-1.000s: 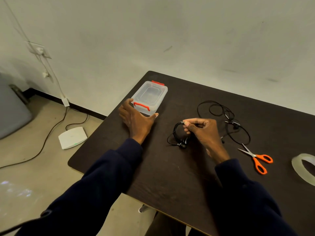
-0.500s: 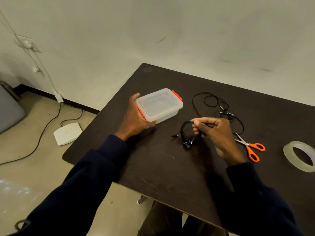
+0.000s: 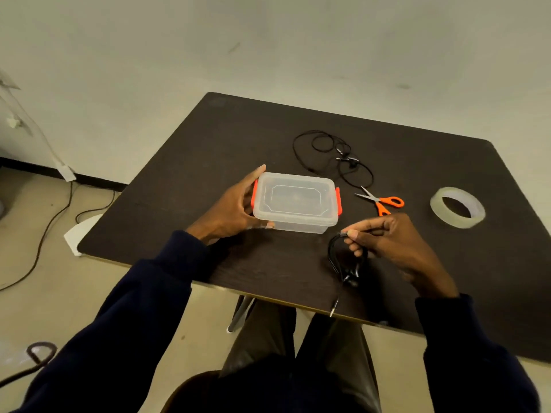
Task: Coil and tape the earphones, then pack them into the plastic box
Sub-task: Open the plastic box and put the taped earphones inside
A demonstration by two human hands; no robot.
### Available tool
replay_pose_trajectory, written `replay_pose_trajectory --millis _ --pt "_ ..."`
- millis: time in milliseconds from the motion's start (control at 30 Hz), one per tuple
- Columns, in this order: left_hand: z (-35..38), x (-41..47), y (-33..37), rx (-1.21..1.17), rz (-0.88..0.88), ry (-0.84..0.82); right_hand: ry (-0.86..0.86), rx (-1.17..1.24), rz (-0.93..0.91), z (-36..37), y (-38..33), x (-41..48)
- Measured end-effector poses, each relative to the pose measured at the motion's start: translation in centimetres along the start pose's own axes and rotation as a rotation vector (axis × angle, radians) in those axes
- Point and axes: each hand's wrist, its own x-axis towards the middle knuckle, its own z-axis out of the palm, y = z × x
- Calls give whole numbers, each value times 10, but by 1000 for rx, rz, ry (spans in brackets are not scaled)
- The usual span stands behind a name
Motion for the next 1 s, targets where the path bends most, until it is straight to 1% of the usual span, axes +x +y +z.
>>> replay_pose_trajectory --millis 133,333,433,500,567,633,667,733,767,833,900,1000 --pt "20 -3 11 11 45 5 101 -22 103 -13 16 -1" --pt "35 -17 9 0 133 148 209 -127 128 -31 22 14" --pt "33 -22 8 2 126 187 236 -289 67 -31 23 23" --pt "29 -23 8 -43 91 136 257 -419 10 -29 19 25" --pt "25 -23 11 -112 66 77 357 -469 -69 -25 14 27" --pt "25 -24 14 -163 59 105 468 -420 -177 -17 6 26" --pt "26 -23 16 -202 55 144 470 -348 -211 -12 1 26" --pt "29 -21 20 -319 17 252 390 -186 -200 1 -7 28" --pt "29 -19 21 -382 -18 306 356 -152 -184 7 -10 29" --pt "30 -15 24 -488 -105 385 353 -134 -166 15 -9 34" --pt "31 -13 28 -478 -159 457 354 -69 -136 19 -4 37" --pt "36 -14 29 -287 -165 561 371 -31 -120 21 1 37"
